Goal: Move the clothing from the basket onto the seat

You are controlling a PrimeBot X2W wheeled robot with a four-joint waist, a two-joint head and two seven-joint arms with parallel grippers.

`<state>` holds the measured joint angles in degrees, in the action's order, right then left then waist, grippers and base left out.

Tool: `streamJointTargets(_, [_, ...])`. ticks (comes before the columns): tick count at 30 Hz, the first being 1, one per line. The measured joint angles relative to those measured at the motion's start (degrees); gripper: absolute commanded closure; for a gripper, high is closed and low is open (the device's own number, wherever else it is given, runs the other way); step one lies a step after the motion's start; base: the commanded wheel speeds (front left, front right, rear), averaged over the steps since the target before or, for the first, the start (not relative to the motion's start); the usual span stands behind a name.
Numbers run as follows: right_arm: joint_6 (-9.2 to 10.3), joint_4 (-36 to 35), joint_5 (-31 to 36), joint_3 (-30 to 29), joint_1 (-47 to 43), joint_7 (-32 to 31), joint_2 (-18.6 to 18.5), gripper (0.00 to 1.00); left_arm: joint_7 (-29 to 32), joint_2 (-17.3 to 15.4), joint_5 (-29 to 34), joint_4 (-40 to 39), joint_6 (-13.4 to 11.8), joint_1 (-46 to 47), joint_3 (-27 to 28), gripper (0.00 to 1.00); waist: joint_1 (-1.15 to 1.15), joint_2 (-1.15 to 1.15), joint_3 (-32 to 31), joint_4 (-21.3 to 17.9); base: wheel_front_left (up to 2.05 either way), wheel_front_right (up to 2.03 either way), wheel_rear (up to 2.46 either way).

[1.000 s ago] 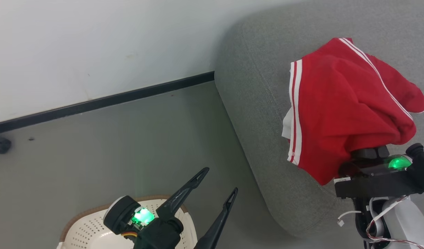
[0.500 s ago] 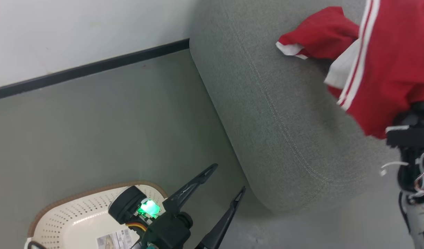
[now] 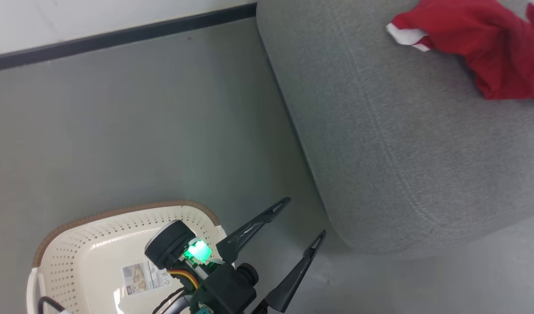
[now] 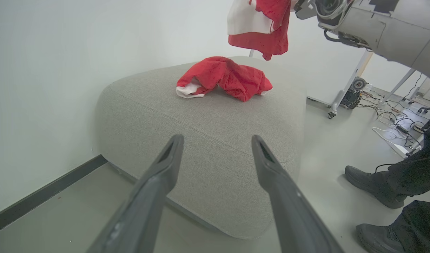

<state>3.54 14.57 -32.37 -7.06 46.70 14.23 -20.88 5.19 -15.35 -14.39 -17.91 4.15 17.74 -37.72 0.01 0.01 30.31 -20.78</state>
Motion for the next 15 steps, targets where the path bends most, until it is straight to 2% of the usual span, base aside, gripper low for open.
streamJointTargets(5, [-0.01, 4.24, -0.66, -1.48, 3.59, 0.02, -2.22, 1.0, 0.34, 0.07, 0.04, -1.01, 0.49, 1.78, -0.54, 0.0, -0.01, 0.0, 2.54, 1.7, 0.0, 0.0, 0.0])
streamJointTargets(15, [-0.62, 14.55, -1.97, -0.94, 5.86, -1.08, -2.61, 1.0, 0.23, -0.01, 0.54, -1.18, 1.43, 4.41, -0.68, 0.0, -0.01, 0.0, 7.54, 5.09, 0.0, 0.0, 0.0])
